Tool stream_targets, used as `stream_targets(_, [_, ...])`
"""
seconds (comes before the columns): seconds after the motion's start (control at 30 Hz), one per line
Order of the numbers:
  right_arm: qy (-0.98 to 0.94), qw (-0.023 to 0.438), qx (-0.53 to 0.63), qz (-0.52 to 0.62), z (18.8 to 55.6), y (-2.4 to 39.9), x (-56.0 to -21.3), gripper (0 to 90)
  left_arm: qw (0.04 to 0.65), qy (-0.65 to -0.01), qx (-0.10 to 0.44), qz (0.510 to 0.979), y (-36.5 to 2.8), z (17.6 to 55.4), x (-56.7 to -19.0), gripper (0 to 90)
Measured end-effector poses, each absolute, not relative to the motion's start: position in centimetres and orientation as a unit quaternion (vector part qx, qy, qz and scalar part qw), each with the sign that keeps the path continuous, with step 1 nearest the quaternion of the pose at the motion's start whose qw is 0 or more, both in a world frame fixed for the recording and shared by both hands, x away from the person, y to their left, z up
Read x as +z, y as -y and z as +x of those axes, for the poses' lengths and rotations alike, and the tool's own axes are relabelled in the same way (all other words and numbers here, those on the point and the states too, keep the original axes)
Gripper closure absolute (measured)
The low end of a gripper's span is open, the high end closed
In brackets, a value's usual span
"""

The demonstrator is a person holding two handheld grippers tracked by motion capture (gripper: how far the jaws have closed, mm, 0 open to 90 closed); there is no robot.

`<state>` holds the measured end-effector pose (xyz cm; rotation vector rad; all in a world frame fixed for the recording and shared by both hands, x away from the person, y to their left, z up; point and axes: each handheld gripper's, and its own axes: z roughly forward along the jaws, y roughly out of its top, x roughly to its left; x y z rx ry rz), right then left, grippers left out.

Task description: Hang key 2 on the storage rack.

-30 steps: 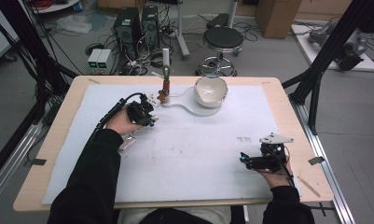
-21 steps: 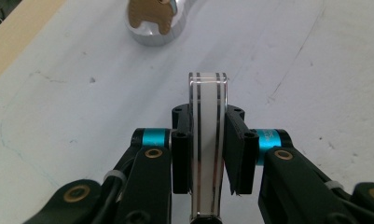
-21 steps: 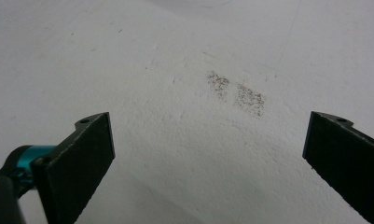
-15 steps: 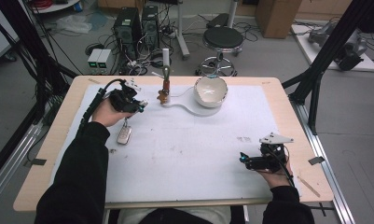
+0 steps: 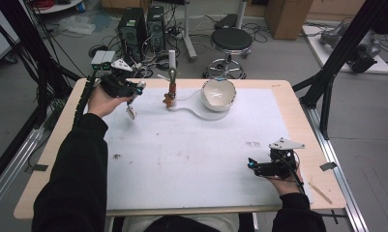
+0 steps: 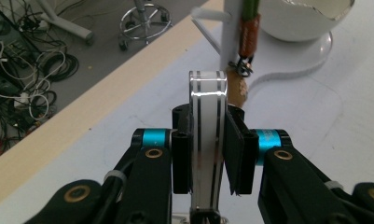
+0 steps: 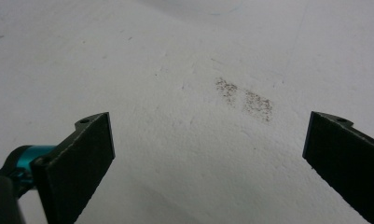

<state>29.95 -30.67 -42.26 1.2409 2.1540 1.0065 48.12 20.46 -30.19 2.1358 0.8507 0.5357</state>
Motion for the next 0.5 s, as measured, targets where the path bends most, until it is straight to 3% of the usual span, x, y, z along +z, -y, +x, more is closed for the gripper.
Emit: stream_targets(0.5, [-0.773,0.205,0.384,0.461,30.3,31.0,-42.5,1.0,0.399,-0.339,0.28,0.805,-19.5,50.3,-27.0,74.4])
